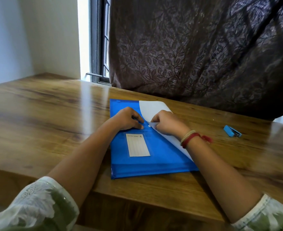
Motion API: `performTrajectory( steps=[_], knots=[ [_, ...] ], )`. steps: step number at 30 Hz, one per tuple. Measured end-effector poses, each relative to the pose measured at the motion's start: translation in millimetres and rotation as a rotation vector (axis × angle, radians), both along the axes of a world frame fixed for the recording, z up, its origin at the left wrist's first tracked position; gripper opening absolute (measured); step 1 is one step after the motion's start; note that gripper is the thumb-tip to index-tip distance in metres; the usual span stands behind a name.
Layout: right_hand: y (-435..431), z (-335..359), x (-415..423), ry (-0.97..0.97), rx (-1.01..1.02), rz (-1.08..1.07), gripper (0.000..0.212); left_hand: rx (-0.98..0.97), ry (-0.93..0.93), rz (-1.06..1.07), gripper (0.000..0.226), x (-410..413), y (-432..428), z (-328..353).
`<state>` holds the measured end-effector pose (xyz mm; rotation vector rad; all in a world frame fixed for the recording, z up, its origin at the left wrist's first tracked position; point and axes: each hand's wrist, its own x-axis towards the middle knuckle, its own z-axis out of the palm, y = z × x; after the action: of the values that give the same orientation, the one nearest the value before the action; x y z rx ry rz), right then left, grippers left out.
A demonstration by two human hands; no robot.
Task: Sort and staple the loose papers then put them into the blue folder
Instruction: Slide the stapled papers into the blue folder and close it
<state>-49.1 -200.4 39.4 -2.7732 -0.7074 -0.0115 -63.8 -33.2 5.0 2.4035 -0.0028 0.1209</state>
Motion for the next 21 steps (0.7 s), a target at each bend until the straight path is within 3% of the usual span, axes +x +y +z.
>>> performTrajectory(
  steps=[10,16,21],
  knots=[
    [2,3,-4,-0.009,-0.028,-0.035,0.025,-0.004,-0.011,-0.013,0.028,-1,0,-1],
    [18,-3,-18,-0.201,-0.250,-0.003,0.025,-0.010,-0.014,-0.009,0.029,-1,0,0],
    [28,-5,-26,-0.249,-0.317,0.000,0.023,-0.021,-0.008,-0.002,0.027,-3,0,2]
  ],
)
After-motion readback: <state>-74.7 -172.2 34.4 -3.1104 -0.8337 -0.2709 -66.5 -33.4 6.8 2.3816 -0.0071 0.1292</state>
